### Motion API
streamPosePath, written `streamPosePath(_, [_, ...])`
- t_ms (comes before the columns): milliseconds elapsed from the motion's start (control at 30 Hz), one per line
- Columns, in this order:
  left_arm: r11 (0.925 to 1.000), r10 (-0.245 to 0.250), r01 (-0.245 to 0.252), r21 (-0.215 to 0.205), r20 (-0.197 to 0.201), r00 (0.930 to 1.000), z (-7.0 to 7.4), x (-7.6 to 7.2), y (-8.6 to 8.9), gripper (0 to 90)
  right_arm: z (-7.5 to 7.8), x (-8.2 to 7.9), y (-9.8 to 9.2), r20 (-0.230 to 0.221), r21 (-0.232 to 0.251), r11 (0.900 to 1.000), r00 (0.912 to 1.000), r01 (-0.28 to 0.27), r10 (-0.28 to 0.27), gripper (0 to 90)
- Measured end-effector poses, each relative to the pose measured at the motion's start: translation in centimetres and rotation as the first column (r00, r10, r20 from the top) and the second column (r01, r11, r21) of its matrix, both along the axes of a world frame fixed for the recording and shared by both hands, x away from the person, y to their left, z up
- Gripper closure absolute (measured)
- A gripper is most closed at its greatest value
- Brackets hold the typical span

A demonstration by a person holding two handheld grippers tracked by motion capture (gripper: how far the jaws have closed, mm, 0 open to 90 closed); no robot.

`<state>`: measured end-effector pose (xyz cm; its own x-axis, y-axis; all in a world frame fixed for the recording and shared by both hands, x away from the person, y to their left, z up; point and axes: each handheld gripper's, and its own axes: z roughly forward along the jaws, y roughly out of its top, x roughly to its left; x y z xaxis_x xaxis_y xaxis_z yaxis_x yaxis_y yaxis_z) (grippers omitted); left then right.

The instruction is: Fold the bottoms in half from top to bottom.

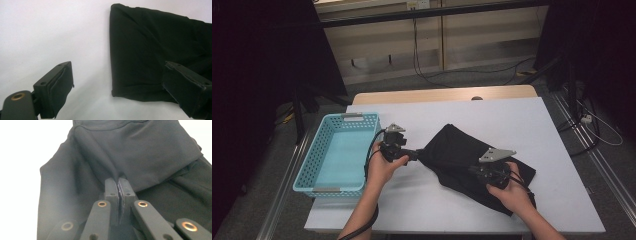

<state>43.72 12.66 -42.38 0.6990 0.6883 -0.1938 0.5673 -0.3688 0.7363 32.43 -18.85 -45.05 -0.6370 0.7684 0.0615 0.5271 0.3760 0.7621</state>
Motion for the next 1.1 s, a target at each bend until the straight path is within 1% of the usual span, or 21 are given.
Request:
streamPosePath(67, [1.0000, 0.003, -0.003, -0.005, -0.001, 1.0000, 0.0, 0.0, 0.1, 10.5, 0.0, -0.1, -0.1, -0.001, 0.002, 1.000, 1.0000, 0.000, 0.000, 87.9])
streamPosePath(400, [0.9999, 0.014, -0.014, 0.008, 0.005, 0.9999, 0.0, 0.1, 0.3, 10.5, 0.2, -0.5, -0.7, -0.002, 0.012, 1.000, 0.9999, 0.011, -0.011, 88.0])
streamPosePath(667, [0.9999, 0.011, -0.011, 0.012, 0.005, 0.9999, 0.0, 0.1, 0.3, 10.5, 0.3, -0.6, -0.9, -0.002, 0.013, 1.000, 0.9999, 0.013, -0.013, 87.9])
streamPosePath(800, [0.9998, 0.007, -0.007, 0.021, 0.004, 1.0000, -0.1, 0.1, 0.3, 10.5, 0.3, -0.8, -1.2, -0.001, 0.016, 1.000, 0.9998, 0.018, -0.018, 87.9])
streamPosePath(1100, [0.9998, 0.004, -0.004, 0.022, 0.003, 1.0000, -0.1, 0.1, 0.3, 10.4, 0.5, -0.9, -1.3, 0.003, 0.020, 1.000, 0.9998, 0.021, -0.021, 88.0])
